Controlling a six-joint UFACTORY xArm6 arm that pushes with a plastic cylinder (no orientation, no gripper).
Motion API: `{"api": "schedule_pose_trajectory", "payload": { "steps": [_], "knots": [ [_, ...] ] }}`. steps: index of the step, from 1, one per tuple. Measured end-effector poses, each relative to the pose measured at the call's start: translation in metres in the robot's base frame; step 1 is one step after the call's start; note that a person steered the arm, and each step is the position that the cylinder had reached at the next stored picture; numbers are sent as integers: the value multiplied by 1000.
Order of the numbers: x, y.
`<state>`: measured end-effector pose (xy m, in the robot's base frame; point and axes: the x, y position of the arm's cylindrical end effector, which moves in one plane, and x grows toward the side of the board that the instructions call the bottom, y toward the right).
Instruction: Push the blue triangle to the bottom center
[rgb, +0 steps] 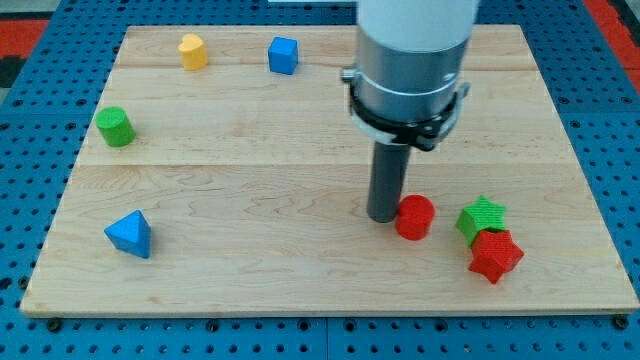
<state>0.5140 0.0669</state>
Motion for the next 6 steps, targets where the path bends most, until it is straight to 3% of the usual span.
{"api": "schedule_pose_trajectory", "payload": {
  "steps": [3,5,6],
  "knots": [
    [19,28],
    [68,-149],
    [105,-199]
  ]
}}
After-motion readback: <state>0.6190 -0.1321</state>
